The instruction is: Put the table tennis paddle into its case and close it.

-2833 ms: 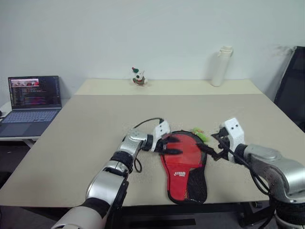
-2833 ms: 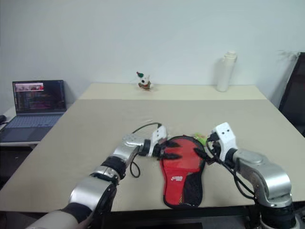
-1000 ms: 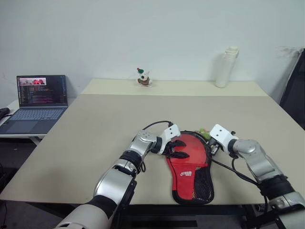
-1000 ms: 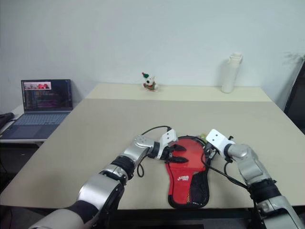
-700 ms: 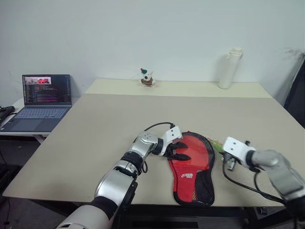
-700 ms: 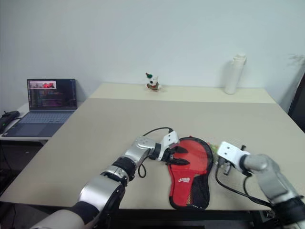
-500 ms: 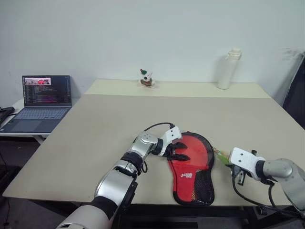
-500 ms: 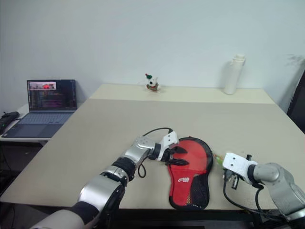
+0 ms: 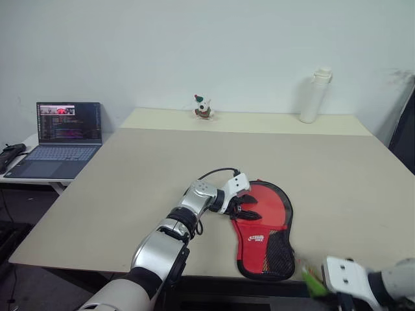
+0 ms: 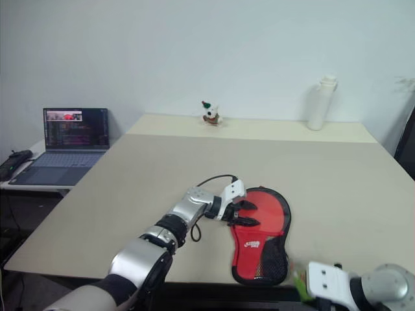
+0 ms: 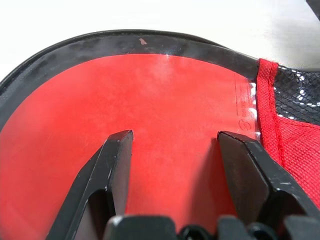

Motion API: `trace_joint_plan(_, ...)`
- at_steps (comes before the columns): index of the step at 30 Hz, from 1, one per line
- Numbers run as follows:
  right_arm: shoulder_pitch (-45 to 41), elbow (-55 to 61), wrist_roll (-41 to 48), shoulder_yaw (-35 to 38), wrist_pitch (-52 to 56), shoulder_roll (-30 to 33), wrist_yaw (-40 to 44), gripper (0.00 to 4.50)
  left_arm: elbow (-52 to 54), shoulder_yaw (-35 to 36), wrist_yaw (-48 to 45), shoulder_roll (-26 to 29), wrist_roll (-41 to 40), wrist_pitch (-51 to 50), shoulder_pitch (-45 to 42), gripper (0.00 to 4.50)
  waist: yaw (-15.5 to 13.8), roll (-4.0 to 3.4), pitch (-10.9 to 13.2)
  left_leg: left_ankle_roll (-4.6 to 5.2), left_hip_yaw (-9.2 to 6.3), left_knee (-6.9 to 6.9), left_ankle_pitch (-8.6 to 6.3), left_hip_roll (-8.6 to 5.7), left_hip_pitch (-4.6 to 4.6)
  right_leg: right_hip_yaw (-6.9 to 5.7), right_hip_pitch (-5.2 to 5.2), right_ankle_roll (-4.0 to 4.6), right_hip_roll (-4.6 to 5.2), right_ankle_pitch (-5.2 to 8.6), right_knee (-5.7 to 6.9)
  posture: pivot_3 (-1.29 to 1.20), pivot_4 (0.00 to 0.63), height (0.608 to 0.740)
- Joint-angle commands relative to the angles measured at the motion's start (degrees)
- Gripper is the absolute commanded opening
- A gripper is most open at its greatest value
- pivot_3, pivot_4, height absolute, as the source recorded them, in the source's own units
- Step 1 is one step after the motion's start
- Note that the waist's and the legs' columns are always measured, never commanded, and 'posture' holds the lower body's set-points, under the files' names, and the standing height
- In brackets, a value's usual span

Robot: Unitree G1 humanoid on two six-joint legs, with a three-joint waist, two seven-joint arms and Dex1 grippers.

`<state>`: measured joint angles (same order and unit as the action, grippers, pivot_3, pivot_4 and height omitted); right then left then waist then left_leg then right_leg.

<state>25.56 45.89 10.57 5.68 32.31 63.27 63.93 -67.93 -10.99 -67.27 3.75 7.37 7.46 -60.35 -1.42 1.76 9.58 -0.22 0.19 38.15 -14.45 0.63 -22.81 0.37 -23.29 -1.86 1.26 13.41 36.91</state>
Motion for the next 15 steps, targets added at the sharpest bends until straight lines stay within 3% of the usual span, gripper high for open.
trace_joint_plan(1, 1.73, 4.41, 3.38, 1.53, 1.56, 1.48, 2.44, 0.02, -2.22, -1.69, 0.51, -0.88, 1.78, -1.59, 0.89, 2.94, 0.08, 0.01, -0.01, 0.0, -0.02, 0.02, 0.0, 0.01, 0.02, 0.02, 0.01, 0.0, 0.0, 0.0, 0.01, 0.0, 0.15, 0.74)
trace_joint_plan(6, 1.22, 8.4, 6.93, -0.34, 4.25, 1.74, 2.15, 0.02, -2.46, -1.55, 1.46, -1.26, 1.73, -1.78, 0.36, 2.94, 0.08, 0.05, -0.05, 0.0, -0.04, 0.1, 0.0, 0.03, 0.08, 0.06, 0.09, -0.03, 0.04, -0.02, 0.04, 0.0, 0.15, 0.74)
trace_joint_plan(15, -8.98, 8.29, 9.53, -5.83, 10.65, 1.91, -1.06, 0.02, -2.1, -1.17, 2.32, -2.08, 1.21, -1.63, 0.19, 2.94, -0.03, 0.07, -0.05, -0.01, -0.06, 0.11, 0.01, -0.01, 0.03, 0.04, 0.08, -0.04, 0.11, -0.02, 0.01, 0.0, 0.15, 0.74)
